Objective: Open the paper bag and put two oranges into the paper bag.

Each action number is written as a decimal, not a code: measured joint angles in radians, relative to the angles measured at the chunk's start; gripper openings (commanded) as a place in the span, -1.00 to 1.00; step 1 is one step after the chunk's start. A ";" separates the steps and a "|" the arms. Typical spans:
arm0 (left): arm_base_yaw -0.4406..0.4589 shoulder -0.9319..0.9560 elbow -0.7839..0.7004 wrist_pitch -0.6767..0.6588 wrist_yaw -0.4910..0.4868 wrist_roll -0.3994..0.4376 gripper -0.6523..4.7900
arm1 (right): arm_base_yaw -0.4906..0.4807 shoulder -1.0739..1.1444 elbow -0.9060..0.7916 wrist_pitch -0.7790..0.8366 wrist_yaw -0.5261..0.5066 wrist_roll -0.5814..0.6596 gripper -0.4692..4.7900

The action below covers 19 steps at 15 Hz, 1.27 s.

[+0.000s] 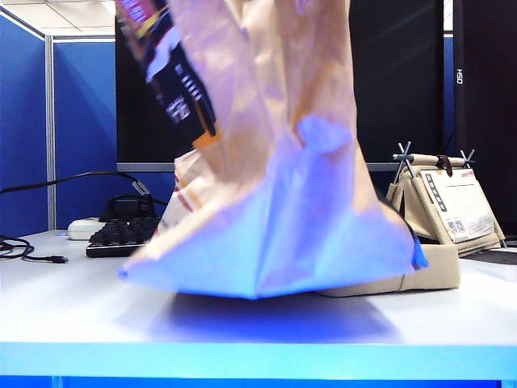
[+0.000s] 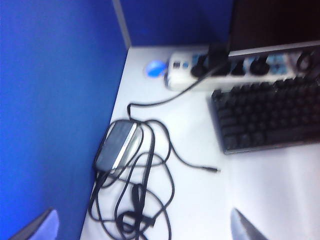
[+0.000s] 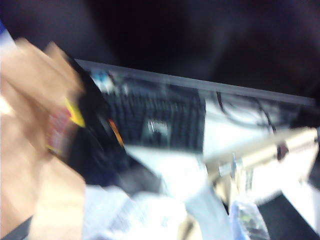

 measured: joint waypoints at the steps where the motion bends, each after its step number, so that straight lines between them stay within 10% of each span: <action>1: 0.000 0.000 0.000 0.006 0.005 0.000 1.00 | 0.000 -0.006 0.000 0.047 0.000 0.000 1.00; 7: 0.000 0.000 -0.002 0.026 0.022 0.000 1.00 | -0.001 -0.010 0.027 0.148 -0.033 -0.013 0.86; 10: 0.045 0.000 -0.004 0.100 0.056 -0.002 -0.36 | -0.001 -0.101 0.064 0.151 0.076 -0.132 -0.06; 19: 0.167 -0.041 -0.004 0.412 0.746 -0.200 -0.56 | -0.028 -0.672 -0.121 0.270 0.006 -0.237 -0.50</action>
